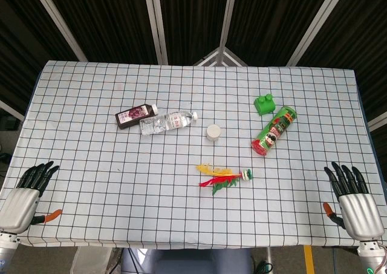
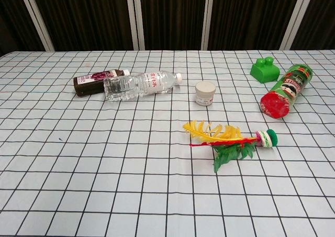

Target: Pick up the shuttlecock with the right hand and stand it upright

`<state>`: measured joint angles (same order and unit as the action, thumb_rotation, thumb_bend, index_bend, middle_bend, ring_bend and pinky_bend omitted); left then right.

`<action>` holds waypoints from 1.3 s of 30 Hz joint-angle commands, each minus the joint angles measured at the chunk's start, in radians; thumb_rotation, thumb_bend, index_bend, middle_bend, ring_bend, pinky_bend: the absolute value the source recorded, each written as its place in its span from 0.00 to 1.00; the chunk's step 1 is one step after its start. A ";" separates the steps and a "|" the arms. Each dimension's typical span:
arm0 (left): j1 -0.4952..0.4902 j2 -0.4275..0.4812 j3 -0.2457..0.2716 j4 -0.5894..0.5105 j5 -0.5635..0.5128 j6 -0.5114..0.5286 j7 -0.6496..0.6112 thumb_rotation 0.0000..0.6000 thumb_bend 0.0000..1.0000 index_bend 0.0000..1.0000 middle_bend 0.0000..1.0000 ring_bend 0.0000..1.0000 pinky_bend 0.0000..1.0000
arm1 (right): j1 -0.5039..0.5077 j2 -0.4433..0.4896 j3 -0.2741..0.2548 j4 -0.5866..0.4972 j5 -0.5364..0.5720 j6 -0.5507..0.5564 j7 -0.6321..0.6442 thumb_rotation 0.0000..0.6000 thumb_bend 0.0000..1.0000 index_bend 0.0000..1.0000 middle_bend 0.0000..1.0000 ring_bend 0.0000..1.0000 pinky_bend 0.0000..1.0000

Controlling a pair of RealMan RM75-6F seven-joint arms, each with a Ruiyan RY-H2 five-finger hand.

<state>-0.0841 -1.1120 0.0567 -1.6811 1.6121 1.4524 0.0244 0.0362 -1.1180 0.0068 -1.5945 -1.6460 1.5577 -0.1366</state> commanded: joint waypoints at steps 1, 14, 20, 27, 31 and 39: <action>0.000 0.000 0.000 0.000 -0.001 -0.001 0.001 1.00 0.00 0.00 0.00 0.00 0.00 | 0.000 0.000 0.000 0.000 0.001 -0.001 0.001 1.00 0.36 0.00 0.00 0.00 0.00; -0.002 -0.003 -0.002 -0.002 -0.008 -0.007 0.008 1.00 0.00 0.00 0.00 0.00 0.00 | 0.061 -0.012 0.024 -0.057 0.008 -0.069 0.149 1.00 0.36 0.18 0.01 0.00 0.00; -0.003 -0.002 -0.004 -0.003 -0.012 -0.008 0.008 1.00 0.00 0.00 0.00 0.00 0.00 | 0.162 -0.076 0.080 -0.060 -0.006 -0.142 0.230 1.00 0.36 0.31 0.11 0.00 0.00; -0.004 -0.001 -0.004 -0.004 -0.013 -0.012 0.005 1.00 0.00 0.00 0.00 0.00 0.00 | 0.259 -0.218 0.110 -0.073 0.036 -0.268 0.123 1.00 0.36 0.36 0.14 0.00 0.00; -0.006 0.000 -0.003 -0.004 -0.011 -0.014 0.002 1.00 0.00 0.00 0.00 0.00 0.00 | 0.294 -0.328 0.107 -0.058 0.063 -0.317 0.067 1.00 0.36 0.41 0.18 0.00 0.00; -0.008 0.003 -0.002 -0.006 -0.010 -0.017 -0.009 1.00 0.00 0.00 0.00 0.00 0.00 | 0.344 -0.548 0.110 0.049 0.102 -0.359 -0.033 1.00 0.36 0.48 0.22 0.00 0.00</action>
<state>-0.0919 -1.1094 0.0551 -1.6868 1.6020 1.4349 0.0157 0.3588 -1.6103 0.1124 -1.5830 -1.5623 1.2139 -0.1390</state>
